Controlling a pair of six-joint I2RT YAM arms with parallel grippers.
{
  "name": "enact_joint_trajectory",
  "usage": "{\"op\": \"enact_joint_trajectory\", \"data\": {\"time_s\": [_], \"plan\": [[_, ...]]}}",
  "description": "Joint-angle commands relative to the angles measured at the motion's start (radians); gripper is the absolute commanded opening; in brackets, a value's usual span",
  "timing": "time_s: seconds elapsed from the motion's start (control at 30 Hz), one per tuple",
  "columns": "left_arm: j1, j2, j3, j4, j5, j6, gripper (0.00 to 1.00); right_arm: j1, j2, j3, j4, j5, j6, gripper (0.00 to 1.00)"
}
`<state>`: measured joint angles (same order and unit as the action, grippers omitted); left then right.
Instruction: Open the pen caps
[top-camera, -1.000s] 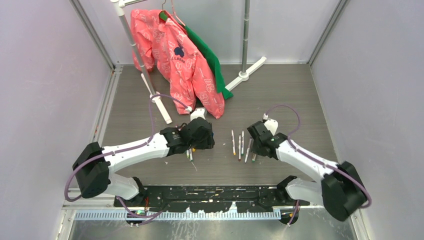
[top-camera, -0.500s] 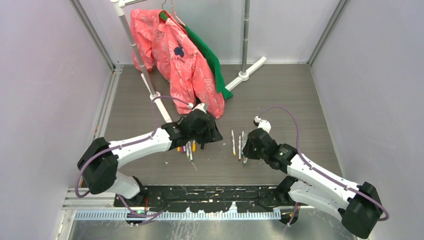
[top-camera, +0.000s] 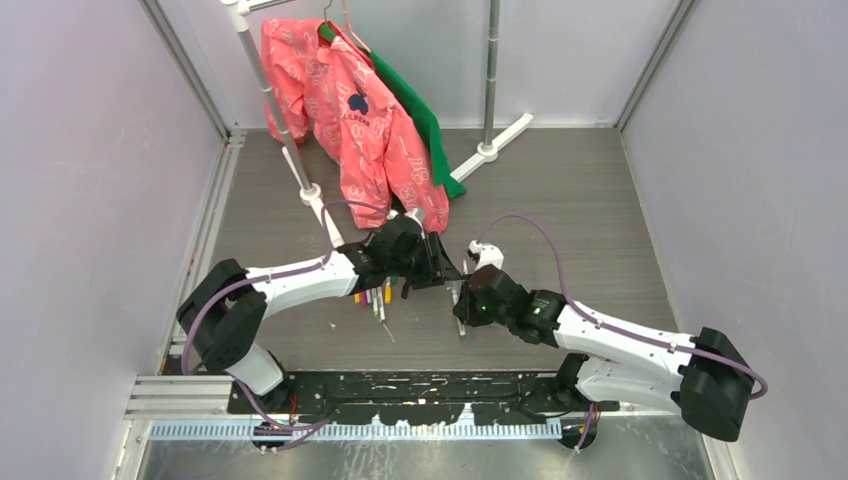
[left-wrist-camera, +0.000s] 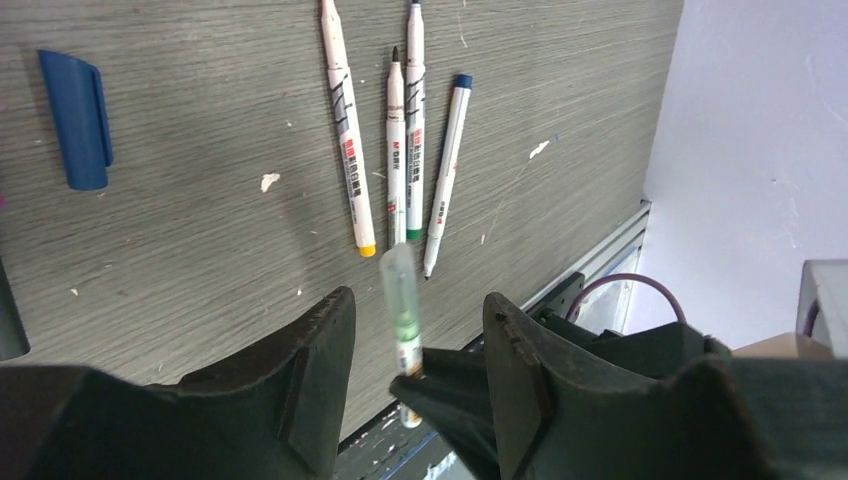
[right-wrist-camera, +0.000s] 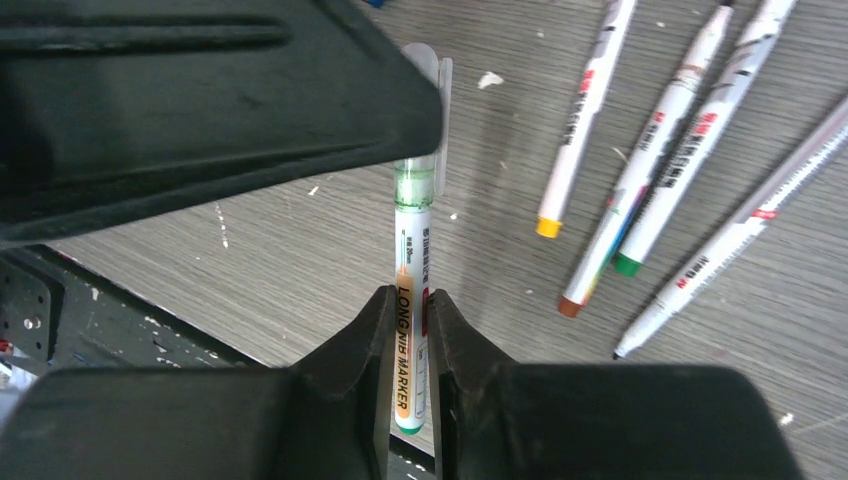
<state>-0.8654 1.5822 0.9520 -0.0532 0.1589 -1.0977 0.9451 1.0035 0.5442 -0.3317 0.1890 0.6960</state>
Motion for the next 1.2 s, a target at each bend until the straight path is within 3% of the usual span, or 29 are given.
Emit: {"op": "enact_joint_trajectory", "data": {"time_s": [0.0, 0.5, 0.63, 0.87, 1.17], "plan": [[0.002, -0.007, 0.027, 0.067, 0.034, -0.013, 0.51, 0.027, 0.034, 0.065, 0.102, 0.02, -0.02, 0.01], [0.02, 0.001, -0.012, 0.077, 0.024, -0.033, 0.46, 0.076, 0.049, 0.09, 0.126, 0.037, -0.02, 0.01], [0.02, -0.005, -0.027, 0.085, 0.012, -0.042, 0.36, 0.079, 0.028, 0.074, 0.129, 0.048, -0.013, 0.01], [0.019, -0.013, -0.064, 0.142, 0.042, -0.059, 0.02, 0.082, -0.01, 0.061, 0.137, 0.051, 0.001, 0.01], [0.007, -0.063, -0.148, 0.258, 0.056, -0.082, 0.0, 0.109, -0.025, 0.042, 0.166, 0.056, 0.023, 0.03]]}}
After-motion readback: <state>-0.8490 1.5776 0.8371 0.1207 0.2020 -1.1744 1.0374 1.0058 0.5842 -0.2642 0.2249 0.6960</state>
